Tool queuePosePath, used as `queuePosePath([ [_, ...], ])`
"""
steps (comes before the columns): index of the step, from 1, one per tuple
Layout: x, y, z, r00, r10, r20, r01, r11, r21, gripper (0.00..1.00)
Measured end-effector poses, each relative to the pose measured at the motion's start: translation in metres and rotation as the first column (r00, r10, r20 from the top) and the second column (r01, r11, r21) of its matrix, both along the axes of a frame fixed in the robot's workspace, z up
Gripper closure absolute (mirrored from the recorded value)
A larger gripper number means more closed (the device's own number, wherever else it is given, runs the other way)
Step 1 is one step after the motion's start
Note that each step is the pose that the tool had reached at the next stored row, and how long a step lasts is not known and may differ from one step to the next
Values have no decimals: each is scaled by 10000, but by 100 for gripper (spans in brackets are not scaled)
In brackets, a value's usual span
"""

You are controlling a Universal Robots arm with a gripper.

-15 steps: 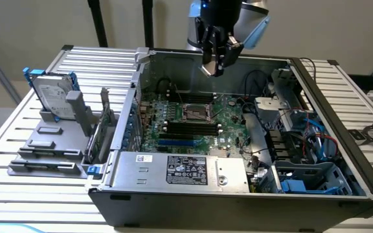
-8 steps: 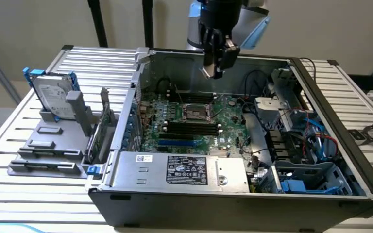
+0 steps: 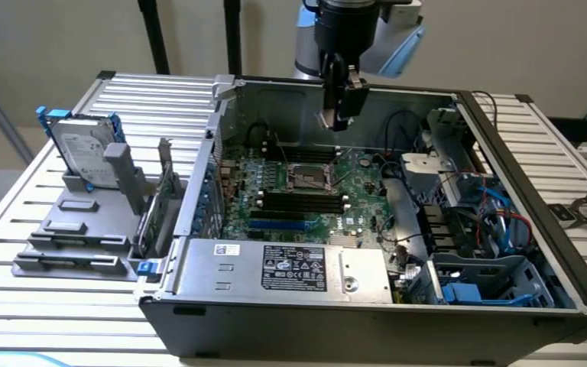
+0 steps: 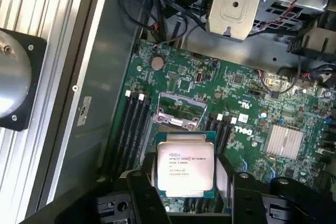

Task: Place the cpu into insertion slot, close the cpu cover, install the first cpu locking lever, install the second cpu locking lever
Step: 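Place the cpu into insertion slot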

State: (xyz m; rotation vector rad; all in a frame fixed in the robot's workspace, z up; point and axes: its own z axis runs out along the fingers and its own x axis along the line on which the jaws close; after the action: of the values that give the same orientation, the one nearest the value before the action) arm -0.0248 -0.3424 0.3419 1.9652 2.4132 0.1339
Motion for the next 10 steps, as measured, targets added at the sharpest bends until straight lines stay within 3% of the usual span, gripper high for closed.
queuePosePath([
  [4, 0, 0, -55, 9975, -714, 0, 714, 9975, 0, 45],
  [10, 0, 0, -90, 9853, -1711, -7, 1711, 9853, 2, 45],
])
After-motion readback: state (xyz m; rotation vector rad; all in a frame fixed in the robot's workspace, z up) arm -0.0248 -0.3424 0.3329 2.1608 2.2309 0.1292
